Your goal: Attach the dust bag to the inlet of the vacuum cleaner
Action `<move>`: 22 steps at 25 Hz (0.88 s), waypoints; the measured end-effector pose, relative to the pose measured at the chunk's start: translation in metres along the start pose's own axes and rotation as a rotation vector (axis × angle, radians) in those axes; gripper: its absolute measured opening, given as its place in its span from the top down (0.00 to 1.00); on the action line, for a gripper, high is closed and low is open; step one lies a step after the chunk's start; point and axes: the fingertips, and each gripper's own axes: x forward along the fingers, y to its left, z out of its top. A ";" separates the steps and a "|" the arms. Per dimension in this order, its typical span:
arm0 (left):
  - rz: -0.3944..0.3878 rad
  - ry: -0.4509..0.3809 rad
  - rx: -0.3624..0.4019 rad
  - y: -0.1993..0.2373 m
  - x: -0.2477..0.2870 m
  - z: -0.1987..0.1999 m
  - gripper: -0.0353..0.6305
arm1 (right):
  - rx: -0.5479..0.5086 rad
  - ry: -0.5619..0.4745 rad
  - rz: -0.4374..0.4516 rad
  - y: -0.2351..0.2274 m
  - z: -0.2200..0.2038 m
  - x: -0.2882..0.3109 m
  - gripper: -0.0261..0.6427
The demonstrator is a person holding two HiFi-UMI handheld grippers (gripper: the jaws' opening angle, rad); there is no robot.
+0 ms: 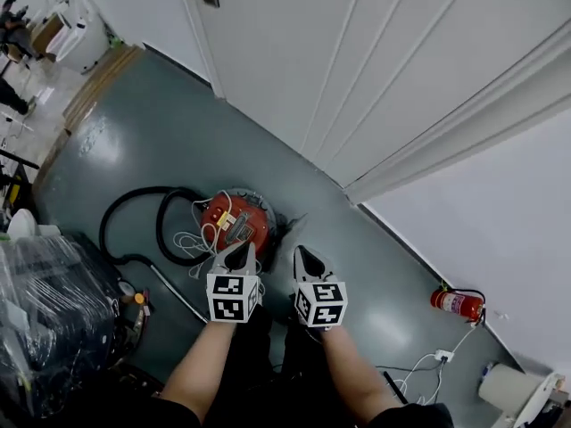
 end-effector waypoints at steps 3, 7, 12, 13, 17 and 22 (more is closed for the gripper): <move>-0.004 -0.108 0.004 -0.021 -0.038 0.057 0.95 | -0.015 -0.060 0.019 0.013 0.052 -0.041 0.97; -0.018 -0.215 0.036 -0.040 -0.080 0.123 0.95 | 0.010 -0.114 0.082 0.032 0.112 -0.077 0.97; -0.021 -0.293 0.033 -0.065 -0.128 0.172 0.95 | -0.057 -0.219 0.015 0.037 0.173 -0.123 0.97; -0.023 -0.304 0.032 -0.070 -0.138 0.179 0.95 | -0.074 -0.264 -0.025 0.037 0.188 -0.136 0.97; -0.005 -0.359 0.058 -0.085 -0.174 0.209 0.95 | -0.153 -0.446 -0.177 0.039 0.247 -0.180 0.97; 0.009 -0.431 0.093 -0.093 -0.209 0.245 0.95 | -0.196 -0.570 -0.127 0.065 0.291 -0.216 0.97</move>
